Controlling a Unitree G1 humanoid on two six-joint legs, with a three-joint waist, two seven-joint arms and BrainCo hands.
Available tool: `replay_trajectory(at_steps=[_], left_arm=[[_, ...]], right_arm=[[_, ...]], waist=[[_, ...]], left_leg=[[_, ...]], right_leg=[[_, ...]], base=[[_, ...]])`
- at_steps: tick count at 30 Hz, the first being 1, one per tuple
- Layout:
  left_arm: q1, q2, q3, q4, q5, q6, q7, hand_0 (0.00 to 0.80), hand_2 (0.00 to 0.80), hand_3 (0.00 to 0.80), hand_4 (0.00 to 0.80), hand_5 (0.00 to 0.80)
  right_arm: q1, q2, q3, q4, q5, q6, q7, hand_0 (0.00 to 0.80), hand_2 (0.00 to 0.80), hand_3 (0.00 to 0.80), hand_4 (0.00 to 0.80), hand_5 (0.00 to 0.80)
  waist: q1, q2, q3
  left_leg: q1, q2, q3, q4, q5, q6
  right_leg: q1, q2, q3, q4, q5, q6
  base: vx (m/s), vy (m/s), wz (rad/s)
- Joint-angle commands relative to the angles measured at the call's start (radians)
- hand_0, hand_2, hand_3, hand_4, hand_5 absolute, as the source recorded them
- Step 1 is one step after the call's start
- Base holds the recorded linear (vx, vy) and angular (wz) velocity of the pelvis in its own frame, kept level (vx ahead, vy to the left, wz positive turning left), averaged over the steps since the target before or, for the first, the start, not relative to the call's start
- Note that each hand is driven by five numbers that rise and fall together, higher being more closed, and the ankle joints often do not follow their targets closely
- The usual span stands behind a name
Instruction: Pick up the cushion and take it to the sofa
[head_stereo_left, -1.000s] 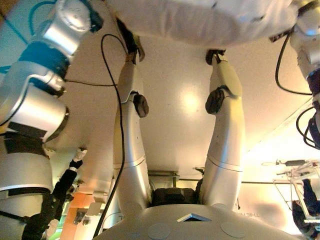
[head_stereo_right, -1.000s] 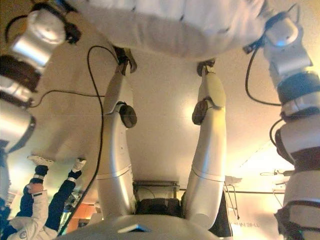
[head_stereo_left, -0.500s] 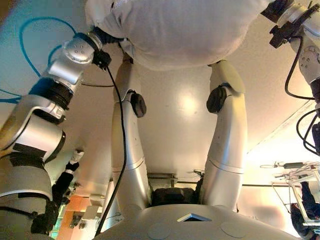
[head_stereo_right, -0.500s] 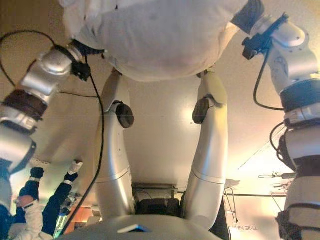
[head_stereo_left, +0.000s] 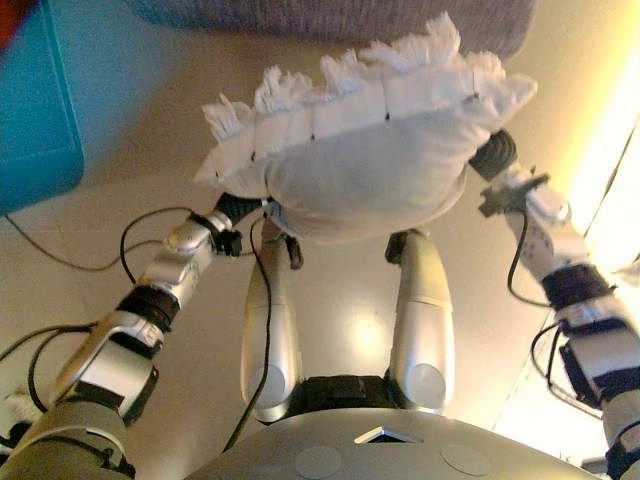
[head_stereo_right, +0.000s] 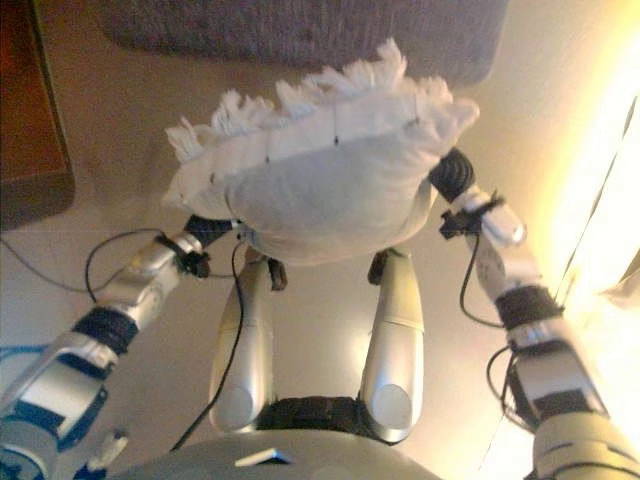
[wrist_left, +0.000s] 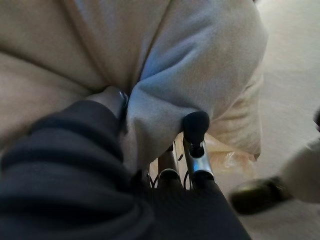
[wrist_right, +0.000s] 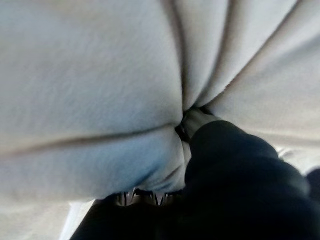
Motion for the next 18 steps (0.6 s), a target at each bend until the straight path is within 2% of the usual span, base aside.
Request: replay_trajectory(at_steps=[1, 3, 7, 9, 11, 13, 15, 18], left_arm=[[0.022, -0.092, -0.027, -0.215, 0.010, -0.044, -0.040, 0.800, 0.800, 0.800, 0.800, 0.800], [0.137, -0.096, 0.036, -0.282, -0.059, -0.169, -0.135, 0.800, 0.800, 0.800, 0.800, 0.800], [0.270, -0.096, 0.149, -0.455, -0.067, -0.126, -0.126, 0.800, 0.800, 0.800, 0.800, 0.800], [0.329, -0.115, 0.171, -0.520, -0.078, -0.101, -0.120, 0.800, 0.800, 0.800, 0.800, 0.800], [0.368, -0.134, 0.183, -0.566, -0.078, -0.077, -0.096, 0.800, 0.800, 0.800, 0.800, 0.800], [0.394, -0.144, 0.191, -0.598, -0.072, -0.107, -0.066, 0.800, 0.800, 0.800, 0.800, 0.800], [0.416, -0.157, 0.198, -0.631, -0.068, -0.142, 0.002, 0.800, 0.800, 0.800, 0.800, 0.800], [0.445, -0.167, 0.229, -0.694, -0.077, -0.155, 0.050, 0.800, 0.800, 0.800, 0.800, 0.800]], right_arm=[[0.063, 0.079, 0.025, -0.201, -0.051, -0.074, 0.085, 0.800, 0.800, 0.800, 0.800, 0.800], [0.168, 0.105, -0.019, -0.299, -0.076, -0.082, 0.069, 0.800, 0.800, 0.800, 0.800, 0.800], [0.307, 0.131, -0.101, -0.439, -0.205, -0.077, 0.044, 0.800, 0.800, 0.800, 0.800, 0.800], [0.363, 0.141, -0.120, -0.498, -0.314, -0.085, -0.008, 0.800, 0.800, 0.800, 0.800, 0.800], [0.400, 0.141, -0.130, -0.575, -0.324, -0.066, -0.032, 0.800, 0.800, 0.800, 0.800, 0.800], [0.420, 0.144, -0.140, -0.624, -0.321, -0.090, -0.042, 0.800, 0.800, 0.800, 0.800, 0.800], [0.437, 0.145, -0.148, -0.693, -0.321, -0.079, -0.068, 0.800, 0.800, 0.800, 0.800, 0.800], [0.469, 0.148, -0.165, -0.764, -0.341, -0.090, -0.120, 0.800, 0.800, 0.800, 0.800, 0.800]], waist=[[0.028, -0.011, -0.042], [0.041, -0.031, -0.112], [0.044, -0.043, -0.209], [0.046, -0.043, -0.278], [0.047, -0.044, -0.329], [0.046, -0.045, -0.359], [0.043, -0.044, -0.390], [0.042, -0.043, -0.423]], left_leg=[[0.119, 0.040, 0.040, 0.026, -0.129, -0.043], [0.236, 0.048, 0.052, -0.002, -0.149, -0.036], [0.400, 0.054, 0.070, -0.081, -0.137, -0.020], [0.510, 0.057, 0.080, -0.136, -0.141, -0.017], [0.583, 0.061, 0.088, -0.169, -0.143, -0.013], [0.632, 0.064, 0.096, -0.195, -0.146, -0.014], [0.687, 0.062, 0.100, -0.231, -0.147, -0.014], [0.739, 0.052, 0.100, -0.270, -0.152, -0.010]], right_leg=[[0.133, -0.059, -0.030, -0.111, 0.039, 0.101], [0.251, -0.052, -0.051, -0.142, 0.021, 0.095], [0.427, -0.035, -0.087, -0.234, 0.037, 0.088], [0.535, -0.026, -0.100, -0.286, 0.034, 0.088], [0.600, -0.018, -0.103, -0.311, 0.032, 0.089], [0.643, -0.014, -0.111, -0.329, 0.027, 0.087], [0.694, -0.010, -0.118, -0.358, 0.026, 0.086], [0.739, -0.010, -0.131, -0.382, 0.025, 0.088]], base=[[0.079, -0.030, 0.12], [0.117, -0.042, 0.04], [0.128, 0.020, -0.07], [0.295, 0.056, -0.09], [0.254, 0.054, 0.08], [0.129, 0.043, 0.01], [0.121, 0.056, -0.06], [0.101, 0.059, -0.05]])
